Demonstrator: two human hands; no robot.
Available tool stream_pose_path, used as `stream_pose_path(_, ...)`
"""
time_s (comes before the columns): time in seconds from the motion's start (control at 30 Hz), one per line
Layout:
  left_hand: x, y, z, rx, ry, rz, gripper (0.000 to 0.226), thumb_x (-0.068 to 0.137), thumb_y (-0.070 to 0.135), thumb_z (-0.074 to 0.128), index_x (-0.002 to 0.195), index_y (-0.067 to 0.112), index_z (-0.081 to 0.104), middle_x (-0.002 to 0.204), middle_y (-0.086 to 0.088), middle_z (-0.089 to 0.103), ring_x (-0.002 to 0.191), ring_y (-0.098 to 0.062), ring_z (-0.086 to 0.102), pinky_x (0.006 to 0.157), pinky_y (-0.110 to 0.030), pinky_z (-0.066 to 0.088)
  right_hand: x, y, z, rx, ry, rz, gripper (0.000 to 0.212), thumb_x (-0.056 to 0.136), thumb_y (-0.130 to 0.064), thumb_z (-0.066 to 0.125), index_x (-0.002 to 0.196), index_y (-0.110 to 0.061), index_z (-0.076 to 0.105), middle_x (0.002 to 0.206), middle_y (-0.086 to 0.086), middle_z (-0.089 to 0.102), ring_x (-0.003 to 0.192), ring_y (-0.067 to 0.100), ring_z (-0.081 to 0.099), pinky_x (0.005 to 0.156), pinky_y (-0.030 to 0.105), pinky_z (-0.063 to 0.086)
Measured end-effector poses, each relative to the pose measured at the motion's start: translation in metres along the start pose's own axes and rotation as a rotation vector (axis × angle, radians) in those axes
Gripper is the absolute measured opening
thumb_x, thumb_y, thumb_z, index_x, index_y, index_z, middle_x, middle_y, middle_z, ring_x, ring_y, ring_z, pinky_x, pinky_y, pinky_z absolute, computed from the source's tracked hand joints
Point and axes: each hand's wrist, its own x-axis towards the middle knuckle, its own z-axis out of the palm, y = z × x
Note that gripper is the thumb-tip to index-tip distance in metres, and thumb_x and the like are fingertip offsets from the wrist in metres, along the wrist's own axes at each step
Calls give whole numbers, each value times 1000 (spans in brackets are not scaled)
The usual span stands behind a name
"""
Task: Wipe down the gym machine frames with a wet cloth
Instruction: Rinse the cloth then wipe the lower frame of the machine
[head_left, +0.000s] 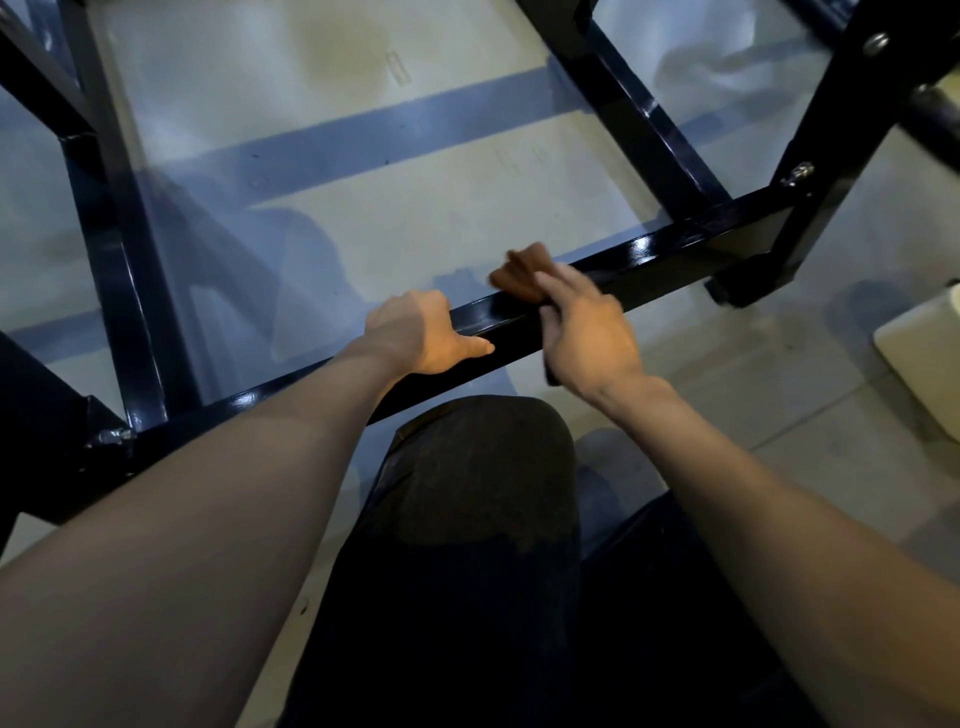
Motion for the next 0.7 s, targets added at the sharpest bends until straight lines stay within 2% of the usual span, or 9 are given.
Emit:
stream_pose_path(0.07, 0, 0, 1, -4, 15, -7, 75, 70, 89, 60, 107, 24, 65, 100, -3, 67, 91, -27, 65, 83, -40, 57, -9, -4, 2, -85, -62, -199, 49, 105, -24, 49, 153, -32, 47, 164, -12, 36, 122, 35, 54, 99, 50, 52)
stream_pose_path(0.13, -1, 0, 2, -13, 11, -3, 75, 71, 89, 60, 107, 23, 64, 100, -4, 67, 91, -28, 65, 83, -41, 57, -1, 10, -4, -181, -84, -269, 49, 105, -26, 49, 153, -36, 46, 163, -13, 37, 124, 34, 55, 98, 51, 53)
stream_pose_path(0.23, -2, 1, -1, -25, -13, -8, 75, 72, 87, 63, 112, 23, 64, 103, -3, 65, 93, -28, 64, 82, -38, 56, 27, 43, -21, -122, -13, 7, 47, 103, -22, 48, 148, -31, 53, 160, -7, 44, 132, 35, 54, 112, 49, 45)
stream_pose_path(0.33, -2, 3, -4, -24, -33, -12, 75, 72, 85, 64, 113, 22, 65, 104, -3, 64, 95, -28, 63, 79, -36, 53, 36, 45, -18, -38, 80, 246, 42, 103, -22, 46, 144, -28, 56, 160, -5, 42, 131, 38, 55, 113, 45, 44)
stream_pose_path(0.4, -3, 4, -4, -12, -35, -11, 75, 72, 85, 64, 114, 23, 65, 105, -4, 65, 96, -28, 64, 82, -36, 54, 19, 20, -7, -69, 55, 180, 42, 104, -22, 47, 145, -27, 54, 162, -4, 38, 126, 40, 55, 110, 45, 45)
stream_pose_path(0.5, -5, 4, -3, -6, -1, -27, 75, 72, 87, 62, 111, 23, 65, 105, -4, 67, 95, -28, 65, 84, -38, 56, -10, -6, 3, -68, -32, -119, 46, 105, -23, 50, 152, -26, 49, 163, -5, 38, 120, 38, 56, 101, 50, 51)
stream_pose_path(0.57, -6, 4, -3, -15, 9, -27, 74, 72, 87, 61, 109, 23, 65, 104, -4, 68, 94, -28, 65, 84, -39, 56, -7, 1, -2, -171, -79, -277, 49, 105, -28, 49, 154, -32, 45, 163, -7, 37, 121, 35, 55, 95, 53, 55)
stream_pose_path(0.63, -7, 4, -4, -23, -9, -24, 74, 72, 86, 63, 110, 23, 65, 105, -4, 67, 95, -29, 65, 85, -39, 56, 7, 16, -13, -240, -93, -249, 49, 105, -30, 47, 153, -35, 44, 161, -9, 39, 125, 34, 54, 97, 53, 54)
stream_pose_path(0.7, -7, 5, -7, -26, -27, -21, 74, 73, 85, 63, 113, 23, 66, 105, -4, 67, 96, -28, 64, 86, -39, 56, 21, 31, -24, -183, -51, -49, 47, 104, -27, 47, 150, -34, 49, 159, -7, 43, 128, 35, 54, 104, 51, 50)
